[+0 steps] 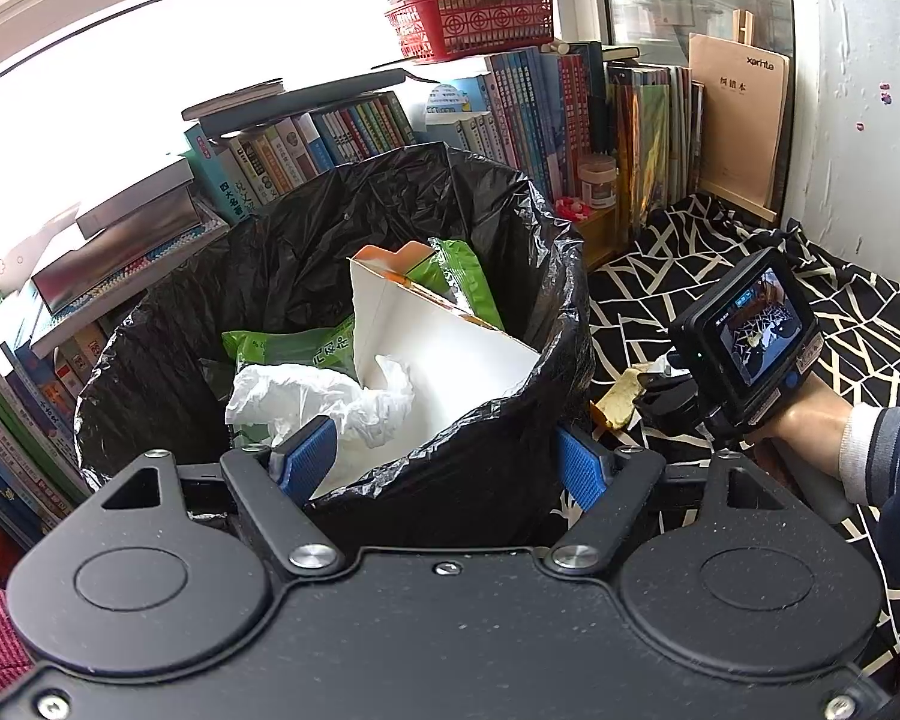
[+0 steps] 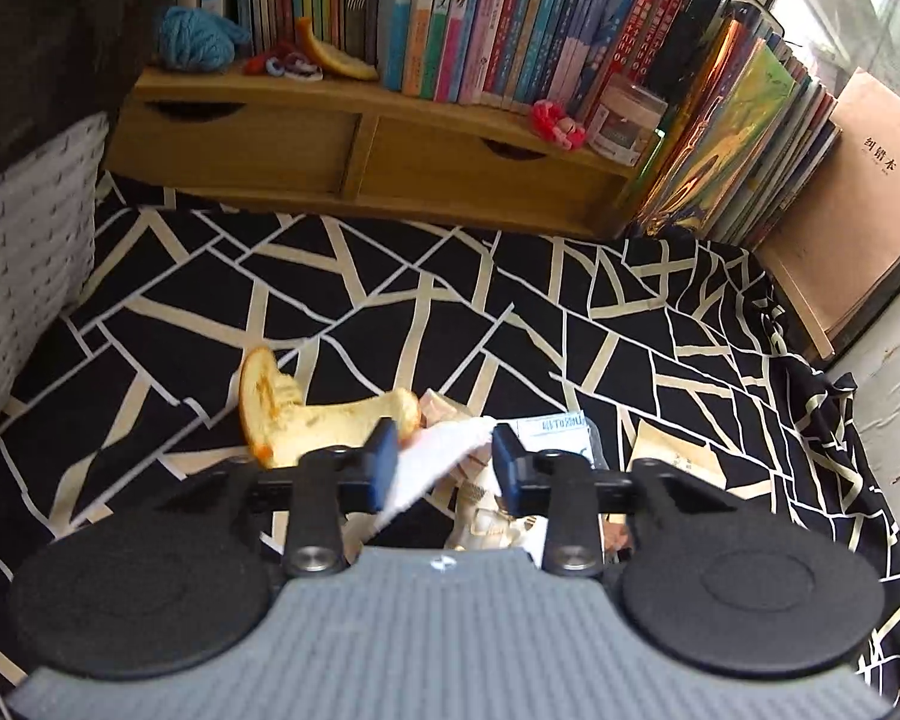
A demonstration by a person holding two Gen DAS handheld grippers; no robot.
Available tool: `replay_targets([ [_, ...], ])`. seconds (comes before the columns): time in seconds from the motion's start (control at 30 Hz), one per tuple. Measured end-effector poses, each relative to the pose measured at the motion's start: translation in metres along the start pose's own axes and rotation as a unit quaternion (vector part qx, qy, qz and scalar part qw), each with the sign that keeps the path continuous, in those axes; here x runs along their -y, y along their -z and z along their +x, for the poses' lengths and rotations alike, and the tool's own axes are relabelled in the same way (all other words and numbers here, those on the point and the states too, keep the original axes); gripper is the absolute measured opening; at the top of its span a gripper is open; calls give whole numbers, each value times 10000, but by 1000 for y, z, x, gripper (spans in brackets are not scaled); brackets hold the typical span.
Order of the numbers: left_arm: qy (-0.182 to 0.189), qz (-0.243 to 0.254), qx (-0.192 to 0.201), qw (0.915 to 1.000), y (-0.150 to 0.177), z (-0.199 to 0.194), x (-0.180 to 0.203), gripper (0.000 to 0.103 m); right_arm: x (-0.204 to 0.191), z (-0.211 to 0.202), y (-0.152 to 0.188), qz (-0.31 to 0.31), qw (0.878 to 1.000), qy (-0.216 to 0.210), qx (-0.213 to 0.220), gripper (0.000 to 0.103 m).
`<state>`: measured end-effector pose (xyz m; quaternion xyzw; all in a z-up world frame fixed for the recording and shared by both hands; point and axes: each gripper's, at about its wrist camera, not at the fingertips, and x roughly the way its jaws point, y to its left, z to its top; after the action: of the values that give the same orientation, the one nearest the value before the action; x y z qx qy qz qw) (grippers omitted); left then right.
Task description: Collect trash
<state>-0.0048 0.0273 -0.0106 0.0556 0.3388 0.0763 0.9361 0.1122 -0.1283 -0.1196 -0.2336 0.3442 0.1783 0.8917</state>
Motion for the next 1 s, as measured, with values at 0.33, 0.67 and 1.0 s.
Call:
replay_targets([
  [0.33,-23,24,0,10000,0,0,1,76,5,7,5,251,9992,-231,-190,67],
  [0.67,-18,28,-2,10000,0,0,1,76,-8,5,9,209,9992,-274,-222,13],
  [1.0,-16,31,-2,10000,0,1,1,76,-10,15,12,13,9989,-319,-354,84],
])
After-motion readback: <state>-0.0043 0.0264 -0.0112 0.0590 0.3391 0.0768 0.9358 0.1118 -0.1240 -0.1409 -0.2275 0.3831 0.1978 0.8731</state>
